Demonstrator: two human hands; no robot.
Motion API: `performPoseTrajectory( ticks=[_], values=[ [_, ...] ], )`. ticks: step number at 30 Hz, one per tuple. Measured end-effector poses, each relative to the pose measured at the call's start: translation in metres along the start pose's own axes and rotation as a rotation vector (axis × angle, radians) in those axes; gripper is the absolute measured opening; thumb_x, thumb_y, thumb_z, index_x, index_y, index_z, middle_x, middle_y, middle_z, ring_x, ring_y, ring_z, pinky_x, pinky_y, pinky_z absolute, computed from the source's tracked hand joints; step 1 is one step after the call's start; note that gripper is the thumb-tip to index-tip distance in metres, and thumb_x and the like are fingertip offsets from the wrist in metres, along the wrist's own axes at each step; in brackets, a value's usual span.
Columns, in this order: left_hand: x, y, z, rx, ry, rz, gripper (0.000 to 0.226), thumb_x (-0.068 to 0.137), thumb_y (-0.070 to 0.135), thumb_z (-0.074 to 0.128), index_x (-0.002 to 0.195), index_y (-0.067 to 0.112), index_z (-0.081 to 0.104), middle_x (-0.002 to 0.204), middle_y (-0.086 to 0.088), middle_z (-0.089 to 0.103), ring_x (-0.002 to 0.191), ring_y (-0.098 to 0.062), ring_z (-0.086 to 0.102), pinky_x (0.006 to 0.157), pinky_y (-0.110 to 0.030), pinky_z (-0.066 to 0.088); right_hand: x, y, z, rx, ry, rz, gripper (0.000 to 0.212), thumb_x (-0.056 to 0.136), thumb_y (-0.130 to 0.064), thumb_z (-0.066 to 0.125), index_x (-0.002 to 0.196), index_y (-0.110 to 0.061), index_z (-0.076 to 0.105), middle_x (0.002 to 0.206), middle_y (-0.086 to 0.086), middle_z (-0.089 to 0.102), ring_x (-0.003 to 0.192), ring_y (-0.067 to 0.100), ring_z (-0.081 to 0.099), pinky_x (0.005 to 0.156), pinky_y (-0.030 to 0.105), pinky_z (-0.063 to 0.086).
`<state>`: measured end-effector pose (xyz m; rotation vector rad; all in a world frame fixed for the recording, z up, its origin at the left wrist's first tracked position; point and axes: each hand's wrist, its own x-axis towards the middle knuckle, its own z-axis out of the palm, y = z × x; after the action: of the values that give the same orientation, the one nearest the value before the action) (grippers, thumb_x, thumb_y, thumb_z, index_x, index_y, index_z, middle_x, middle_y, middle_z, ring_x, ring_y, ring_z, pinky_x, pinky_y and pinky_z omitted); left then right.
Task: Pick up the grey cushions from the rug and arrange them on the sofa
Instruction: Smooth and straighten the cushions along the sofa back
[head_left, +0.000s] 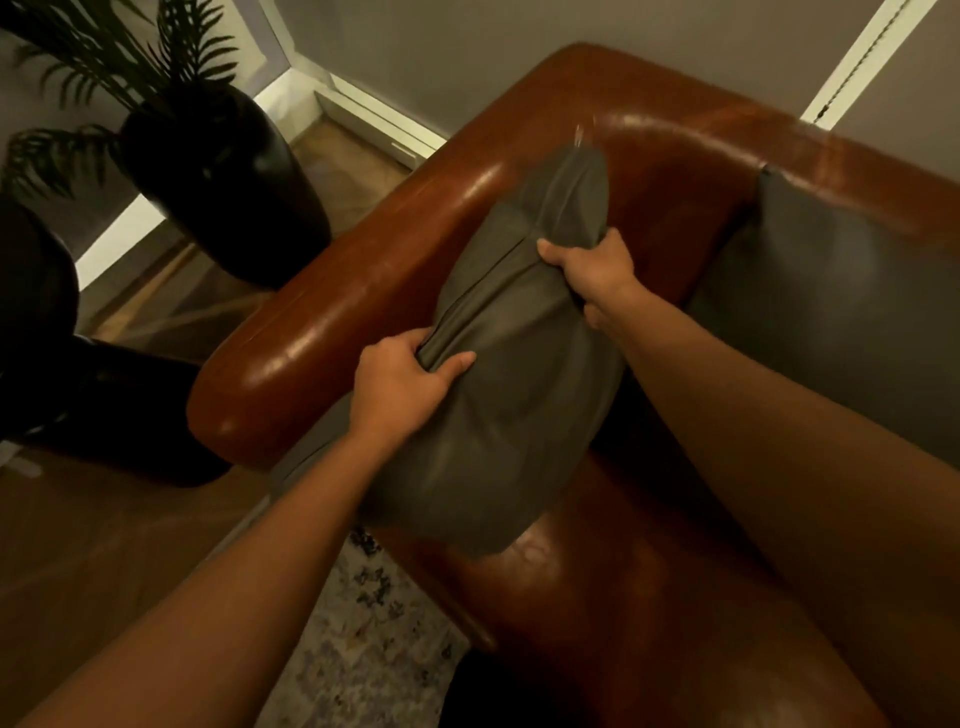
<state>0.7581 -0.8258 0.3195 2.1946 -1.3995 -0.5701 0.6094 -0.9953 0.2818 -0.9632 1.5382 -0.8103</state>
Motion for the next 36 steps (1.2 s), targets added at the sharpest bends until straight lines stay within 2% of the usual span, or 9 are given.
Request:
performPoseTrajectory(
  ticks=[3, 6, 13, 15, 17, 20, 24, 29, 36],
  values=[
    [0.016, 0.013, -0.008, 0.02, 0.004, 0.072, 0.042, 0.08, 0.047, 0.067, 0.114, 0.022, 0.068, 0.102, 0.0, 0.072, 0.093, -0.016, 0.067, 0.082, -0.031, 0.054, 0.004, -0.017, -0.009, 0.006, 0.036, 0.002, 0.078, 0.074, -0.033, 0.082, 0.136, -0.009, 0.041, 0.135, 0.008, 0.052, 0.122, 0.028, 0.053, 0.102, 0.044, 0.046],
    [0.036, 0.014, 0.001, 0.092, -0.114, 0.063, 0.054, 0.078, 0.053, 0.067, 0.121, 0.021, 0.064, 0.109, -0.002, 0.07, 0.1, -0.018, 0.065, 0.085, -0.033, 0.052, 0.008, -0.009, -0.022, -0.038, 0.017, 0.087, 0.089, 0.076, -0.044, 0.077, 0.143, -0.009, 0.031, 0.143, 0.011, 0.044, 0.128, 0.032, 0.047, 0.105, 0.047, 0.043],
    [0.041, -0.008, 0.025, 0.226, -0.205, 0.02, 0.087, 0.08, 0.065, 0.054, 0.145, 0.013, 0.031, 0.14, -0.011, 0.049, 0.124, -0.029, 0.05, 0.101, -0.038, 0.044, -0.006, 0.025, -0.024, -0.193, -0.05, 0.057, 0.099, 0.085, -0.06, 0.057, 0.154, -0.014, 0.003, 0.159, 0.01, 0.021, 0.143, 0.032, 0.026, 0.116, 0.045, 0.027],
    [0.037, -0.007, 0.022, 0.269, -0.192, 0.045, 0.093, 0.082, 0.064, 0.052, 0.151, 0.016, 0.012, 0.151, -0.01, 0.033, 0.134, -0.03, 0.038, 0.11, -0.04, 0.035, -0.016, 0.023, -0.018, -0.248, 0.025, -0.026, 0.091, 0.092, -0.056, 0.05, 0.154, -0.014, -0.001, 0.162, 0.01, 0.008, 0.148, 0.031, 0.009, 0.12, 0.044, 0.015],
    [0.029, -0.003, 0.026, 0.366, -0.125, 0.16, 0.087, 0.088, 0.055, 0.048, 0.151, 0.019, 0.0, 0.158, -0.011, 0.014, 0.144, -0.032, 0.018, 0.118, -0.041, 0.016, -0.033, 0.028, -0.01, -0.249, 0.143, -0.132, 0.081, 0.097, -0.051, 0.043, 0.154, -0.014, 0.0, 0.162, 0.01, 0.0, 0.149, 0.028, -0.004, 0.119, 0.044, 0.007],
    [0.015, 0.005, 0.046, 0.536, 0.007, 0.531, 0.068, 0.09, 0.035, 0.041, 0.151, 0.017, 0.016, 0.156, -0.018, 0.016, 0.143, -0.039, 0.015, 0.116, -0.047, 0.007, -0.062, 0.057, 0.006, -0.185, 0.337, -0.116, 0.071, 0.099, -0.046, 0.038, 0.154, -0.015, 0.005, 0.162, 0.01, 0.001, 0.149, 0.026, -0.003, 0.117, 0.049, 0.006],
    [0.02, 0.005, 0.069, 0.664, 0.038, 0.852, 0.054, 0.092, 0.03, 0.041, 0.144, 0.017, 0.039, 0.151, -0.017, 0.032, 0.139, -0.04, 0.028, 0.114, -0.051, 0.015, -0.091, 0.111, 0.025, -0.001, 0.444, 0.351, 0.065, 0.1, -0.047, 0.035, 0.154, -0.02, 0.011, 0.162, 0.008, 0.005, 0.149, 0.026, 0.001, 0.116, 0.054, 0.007],
    [0.042, -0.011, 0.07, 0.791, 0.058, 0.896, 0.053, 0.095, 0.034, 0.038, 0.145, 0.019, 0.036, 0.152, -0.015, 0.031, 0.139, -0.036, 0.03, 0.113, -0.049, 0.013, -0.089, 0.131, 0.05, 0.084, 0.261, 0.4, 0.062, 0.101, -0.051, 0.021, 0.154, -0.027, 0.001, 0.163, 0.002, -0.003, 0.149, 0.023, 0.0, 0.116, 0.054, 0.004],
    [0.065, -0.021, 0.075, 0.83, 0.074, 0.889, 0.054, 0.094, 0.034, 0.036, 0.146, 0.019, 0.033, 0.152, -0.016, 0.029, 0.139, -0.039, 0.029, 0.113, -0.048, 0.01, -0.066, 0.127, 0.063, -0.012, 0.215, 0.446, 0.064, 0.1, -0.053, 0.018, 0.153, -0.026, -0.006, 0.162, 0.005, -0.01, 0.149, 0.025, -0.003, 0.115, 0.057, 0.002]
  ],
)
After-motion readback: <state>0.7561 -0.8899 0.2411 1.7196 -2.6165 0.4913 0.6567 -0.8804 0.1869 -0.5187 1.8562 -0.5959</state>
